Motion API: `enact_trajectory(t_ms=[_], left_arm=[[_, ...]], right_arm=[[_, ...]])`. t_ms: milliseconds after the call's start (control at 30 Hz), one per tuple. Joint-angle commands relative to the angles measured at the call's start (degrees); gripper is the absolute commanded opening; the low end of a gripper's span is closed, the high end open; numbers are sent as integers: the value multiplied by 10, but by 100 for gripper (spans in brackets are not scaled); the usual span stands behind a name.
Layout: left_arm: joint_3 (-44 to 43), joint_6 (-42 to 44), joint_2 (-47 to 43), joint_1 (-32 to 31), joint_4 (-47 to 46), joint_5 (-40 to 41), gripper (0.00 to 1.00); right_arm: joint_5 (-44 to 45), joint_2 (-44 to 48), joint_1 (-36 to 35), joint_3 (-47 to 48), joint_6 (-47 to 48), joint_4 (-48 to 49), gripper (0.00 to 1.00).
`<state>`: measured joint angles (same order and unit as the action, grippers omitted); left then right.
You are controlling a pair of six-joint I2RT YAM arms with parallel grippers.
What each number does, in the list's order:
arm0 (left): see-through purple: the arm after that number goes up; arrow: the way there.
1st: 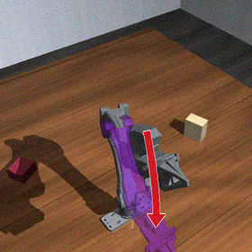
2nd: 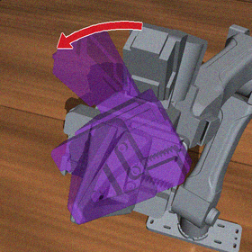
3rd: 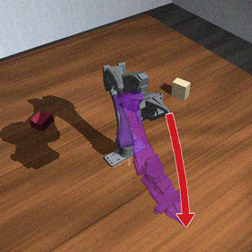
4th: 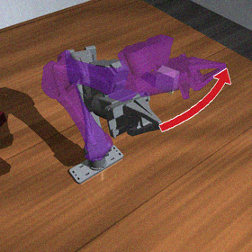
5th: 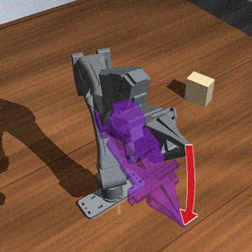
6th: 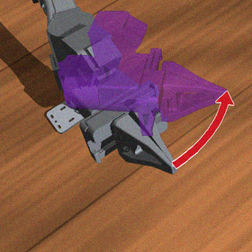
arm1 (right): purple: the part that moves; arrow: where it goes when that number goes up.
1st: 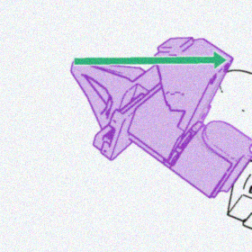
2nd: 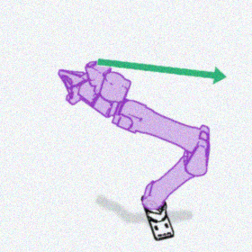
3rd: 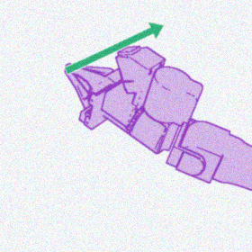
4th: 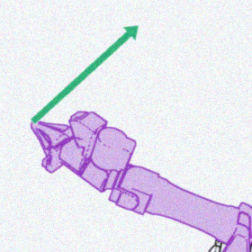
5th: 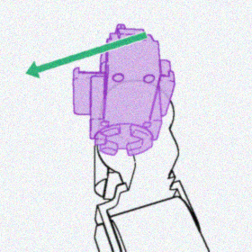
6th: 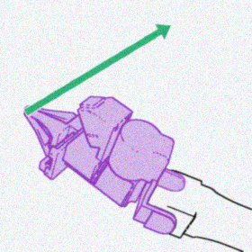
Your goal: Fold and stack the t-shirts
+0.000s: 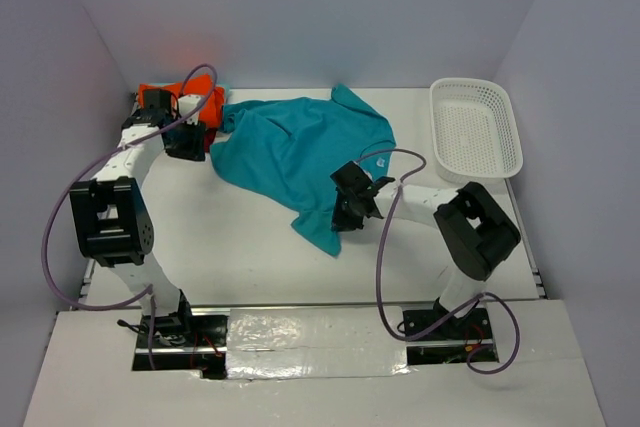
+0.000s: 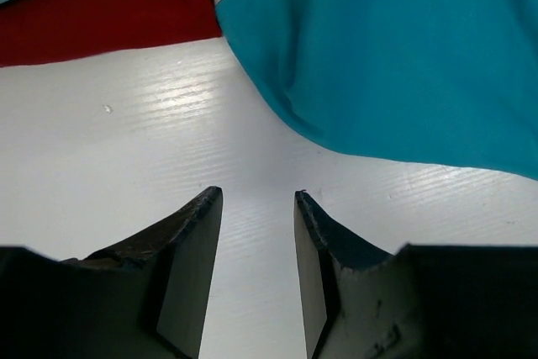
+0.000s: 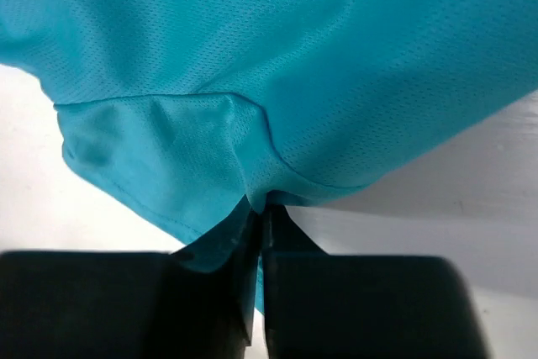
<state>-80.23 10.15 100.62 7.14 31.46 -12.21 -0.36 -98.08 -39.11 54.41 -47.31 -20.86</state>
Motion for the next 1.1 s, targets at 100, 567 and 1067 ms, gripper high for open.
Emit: enact_trajectory(t_ms=[100,567,1067], left_arm=[[38,-47,-23,5,-25,-7,52],[77,-126,63,-63,-65,-5,73],[164,-32,35,-65,-53,53,0]], right_arm=[[31,78,37,-133,-24,1,0],[12,227,97,-220,27,-21,0],[-30,316,62,-242,-8,-104,65]])
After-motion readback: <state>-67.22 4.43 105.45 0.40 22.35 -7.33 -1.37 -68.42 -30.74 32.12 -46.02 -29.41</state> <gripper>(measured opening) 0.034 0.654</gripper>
